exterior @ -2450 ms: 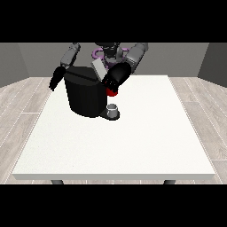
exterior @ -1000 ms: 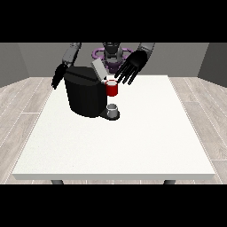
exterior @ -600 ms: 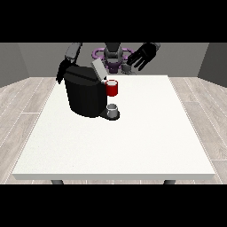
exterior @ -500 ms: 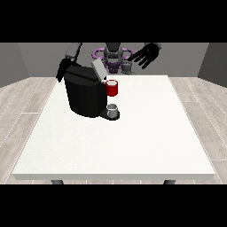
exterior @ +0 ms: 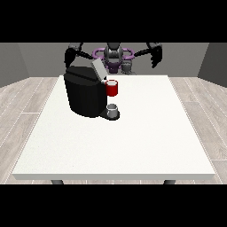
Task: Insert the coffee pod into the coffee machine and close the lid
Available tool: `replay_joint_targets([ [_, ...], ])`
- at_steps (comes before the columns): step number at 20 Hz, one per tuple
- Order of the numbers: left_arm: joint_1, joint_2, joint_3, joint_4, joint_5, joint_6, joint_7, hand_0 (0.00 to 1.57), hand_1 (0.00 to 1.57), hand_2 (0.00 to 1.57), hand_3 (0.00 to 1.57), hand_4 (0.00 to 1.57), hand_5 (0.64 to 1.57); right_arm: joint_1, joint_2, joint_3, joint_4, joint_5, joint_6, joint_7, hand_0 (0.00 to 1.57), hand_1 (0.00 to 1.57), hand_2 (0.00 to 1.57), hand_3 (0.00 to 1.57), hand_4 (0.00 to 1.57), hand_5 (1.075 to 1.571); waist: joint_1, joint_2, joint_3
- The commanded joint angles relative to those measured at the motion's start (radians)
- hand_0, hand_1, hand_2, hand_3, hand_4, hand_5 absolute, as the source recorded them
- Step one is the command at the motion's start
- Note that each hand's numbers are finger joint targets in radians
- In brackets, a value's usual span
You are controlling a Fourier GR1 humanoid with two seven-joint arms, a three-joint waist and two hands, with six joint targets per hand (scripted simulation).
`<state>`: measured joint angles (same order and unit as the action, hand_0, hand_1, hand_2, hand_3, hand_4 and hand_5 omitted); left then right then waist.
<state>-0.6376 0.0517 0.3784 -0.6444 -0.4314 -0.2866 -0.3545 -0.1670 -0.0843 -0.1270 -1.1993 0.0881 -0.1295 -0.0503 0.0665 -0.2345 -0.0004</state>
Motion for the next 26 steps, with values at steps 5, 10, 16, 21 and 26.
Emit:
replay_joint_targets([
  [5, 0.132, -0.031, -0.009, -0.059, 0.057, -0.041, 0.032, 0.00, 0.00, 0.00, 0.00, 0.40, 1.571, -0.063, -0.033, 0.057, -0.101, -0.011, 0.098, 0.062, 0.00, 0.00, 0.00, 0.00, 0.20, 1.571, 0.056, -0.070, 0.0005],
  [10, 0.182, -0.050, -0.114, -0.135, 0.163, -0.003, 0.083, 0.00, 0.00, 0.00, 0.00, 0.46, 1.571, -0.131, -0.082, 0.035, -0.064, 0.009, 0.107, 0.059, 0.00, 0.00, 0.00, 0.00, 0.08, 1.571, 0.093, -0.056, 0.0008],
  [16, 0.185, -0.051, -0.175, -0.288, 0.226, 0.009, 0.158, 0.00, 0.00, 0.00, 0.00, 0.39, 1.571, -0.251, -0.131, -0.061, -0.002, -0.089, 0.157, 0.122, 0.00, 0.00, 0.00, 0.00, 0.11, 1.571, 0.124, 0.038, 0.0009],
  [21, 0.234, -0.051, -0.232, -0.390, 0.249, 0.012, 0.172, 0.00, 0.00, 0.00, 0.00, 0.36, 1.571, -0.319, -0.098, -0.115, 0.055, -0.147, 0.112, 0.163, 0.00, 0.00, 0.00, 0.00, 0.19, 1.571, 0.163, 0.083, 0.0010],
  [26, 0.275, -0.051, -0.254, -0.500, 0.272, 0.050, 0.206, 0.00, 0.00, 0.00, 0.00, 0.28, 1.571, -0.375, -0.097, -0.092, 0.097, -0.149, 0.119, 0.186, 0.00, 0.00, 0.00, 0.00, 0.17, 1.571, 0.136, 0.147, 0.0007],
])
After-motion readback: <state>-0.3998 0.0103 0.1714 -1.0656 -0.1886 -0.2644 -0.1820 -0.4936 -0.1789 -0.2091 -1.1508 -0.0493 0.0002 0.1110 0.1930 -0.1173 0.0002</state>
